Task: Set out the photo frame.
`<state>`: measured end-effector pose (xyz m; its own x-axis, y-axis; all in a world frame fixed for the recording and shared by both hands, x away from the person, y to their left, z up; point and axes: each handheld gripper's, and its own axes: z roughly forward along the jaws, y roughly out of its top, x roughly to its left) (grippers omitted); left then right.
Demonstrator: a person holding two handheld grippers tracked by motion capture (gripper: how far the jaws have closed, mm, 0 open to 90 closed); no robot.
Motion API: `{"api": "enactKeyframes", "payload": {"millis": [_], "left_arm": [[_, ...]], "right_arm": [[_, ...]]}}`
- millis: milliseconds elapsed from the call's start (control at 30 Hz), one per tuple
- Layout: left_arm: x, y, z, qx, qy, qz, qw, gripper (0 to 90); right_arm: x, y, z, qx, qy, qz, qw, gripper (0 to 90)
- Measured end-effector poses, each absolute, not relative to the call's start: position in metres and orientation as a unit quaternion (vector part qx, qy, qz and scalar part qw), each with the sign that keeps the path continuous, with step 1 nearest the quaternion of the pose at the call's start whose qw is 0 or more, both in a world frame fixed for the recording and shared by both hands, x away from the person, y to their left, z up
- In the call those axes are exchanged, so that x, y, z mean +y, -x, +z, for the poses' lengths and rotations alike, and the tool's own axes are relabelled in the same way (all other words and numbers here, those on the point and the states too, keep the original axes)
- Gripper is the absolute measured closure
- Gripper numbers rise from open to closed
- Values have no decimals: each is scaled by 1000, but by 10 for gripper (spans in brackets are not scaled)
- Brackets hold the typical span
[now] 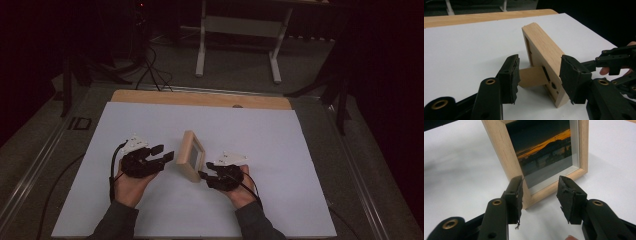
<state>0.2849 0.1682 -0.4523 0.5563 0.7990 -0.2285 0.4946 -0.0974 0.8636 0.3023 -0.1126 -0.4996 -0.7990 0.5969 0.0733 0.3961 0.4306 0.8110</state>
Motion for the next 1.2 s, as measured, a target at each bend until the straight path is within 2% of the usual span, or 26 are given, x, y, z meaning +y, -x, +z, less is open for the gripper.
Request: {"api": "enactKeyframes", "payload": {"millis": [467,1200], "left_arm": [[156,-284,-451,440,-725,147,509,411],[130,-288,-460,438,-740,138,492,381]], "right_arm": [[-114,-303,-500,836,-300,445,113,547],[-118,-305,-499,832,-307,448,114,542]]}}
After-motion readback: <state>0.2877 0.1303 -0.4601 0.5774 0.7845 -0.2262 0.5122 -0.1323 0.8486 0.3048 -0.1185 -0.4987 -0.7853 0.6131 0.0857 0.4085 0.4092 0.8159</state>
